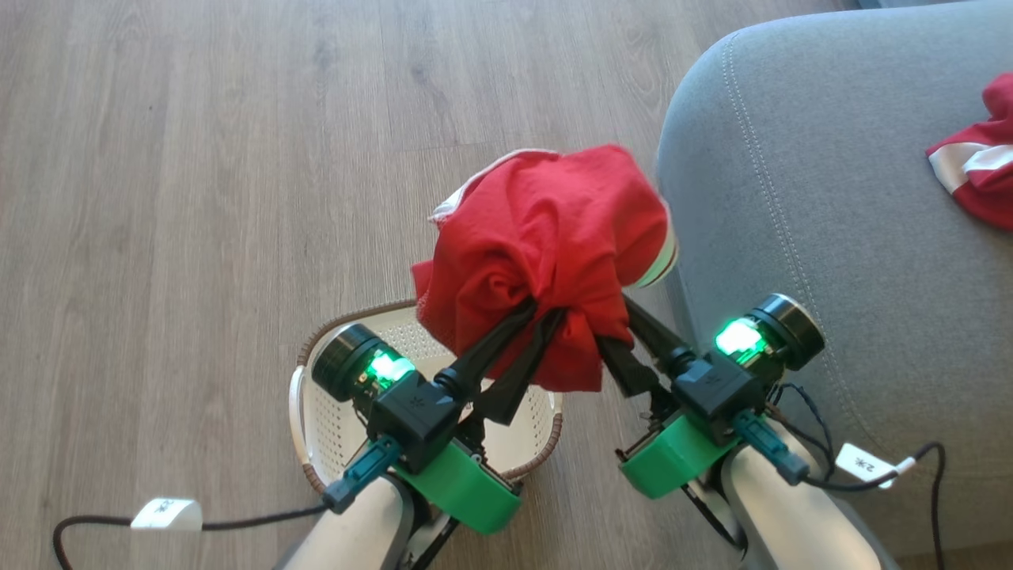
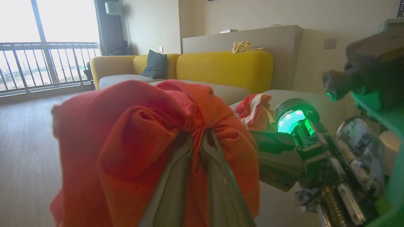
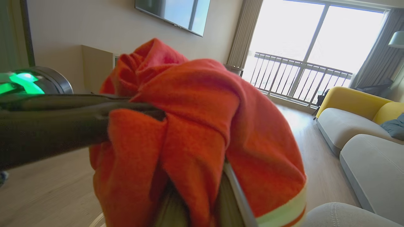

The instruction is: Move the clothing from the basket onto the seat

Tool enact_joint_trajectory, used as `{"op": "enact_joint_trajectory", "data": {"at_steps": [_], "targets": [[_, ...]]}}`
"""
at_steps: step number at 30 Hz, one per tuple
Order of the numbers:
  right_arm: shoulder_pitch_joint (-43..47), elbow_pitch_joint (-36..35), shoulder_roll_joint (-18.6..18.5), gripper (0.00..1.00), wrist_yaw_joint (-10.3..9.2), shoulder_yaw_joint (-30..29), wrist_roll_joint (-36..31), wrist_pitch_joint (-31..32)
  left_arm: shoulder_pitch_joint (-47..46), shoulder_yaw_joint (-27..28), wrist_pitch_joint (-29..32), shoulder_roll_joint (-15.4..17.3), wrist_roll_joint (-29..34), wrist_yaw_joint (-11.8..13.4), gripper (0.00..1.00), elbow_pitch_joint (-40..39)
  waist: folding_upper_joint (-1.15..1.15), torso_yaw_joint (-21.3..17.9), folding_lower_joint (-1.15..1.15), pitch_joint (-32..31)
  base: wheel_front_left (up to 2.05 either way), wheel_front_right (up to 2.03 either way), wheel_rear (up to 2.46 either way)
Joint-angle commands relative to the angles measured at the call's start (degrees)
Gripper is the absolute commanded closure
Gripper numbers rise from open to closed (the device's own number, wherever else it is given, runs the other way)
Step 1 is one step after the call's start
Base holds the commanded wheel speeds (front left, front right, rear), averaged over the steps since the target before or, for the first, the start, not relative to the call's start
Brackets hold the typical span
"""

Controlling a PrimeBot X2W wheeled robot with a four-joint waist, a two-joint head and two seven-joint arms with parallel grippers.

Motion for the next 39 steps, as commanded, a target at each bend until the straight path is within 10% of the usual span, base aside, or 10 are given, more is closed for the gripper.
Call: {"op": "enact_joint_trajectory", "data": {"at_steps": [1,5,9,39], "targets": [[-0.92,-2.92,1.52,1.0,-0.02,0.44,0.51,-0.31,-2.4,1.26,-0.23,0.36,-0.14,-0.08,1.0,-1.5,0.0,-0.06,0.0,-0.03,0.0,0.0,0.0],[-0.59,-3.38,1.64,1.0,-0.02,-0.46,0.62,-0.31,-2.26,1.38,-0.23,0.32,-0.43,-0.08,1.0,-1.25,0.0,-0.19,0.0,-0.26,0.0,0.0,0.0],[-0.12,-3.78,1.77,1.0,-0.02,-1.95,1.08,-0.31,-2.1,1.81,-0.23,0.26,-0.59,-0.08,0.0,-1.16,0.0,-0.28,0.0,-0.63,0.0,0.0,0.0],[-0.33,-9.45,1.73,1.0,-0.02,-19.46,-0.22,-0.31,1.79,2.91,-0.23,3.42,2.17,-0.09,0.0,6.12,0.0,-1.65,0.0,-1.45,0.0,0.0,0.0]]}}
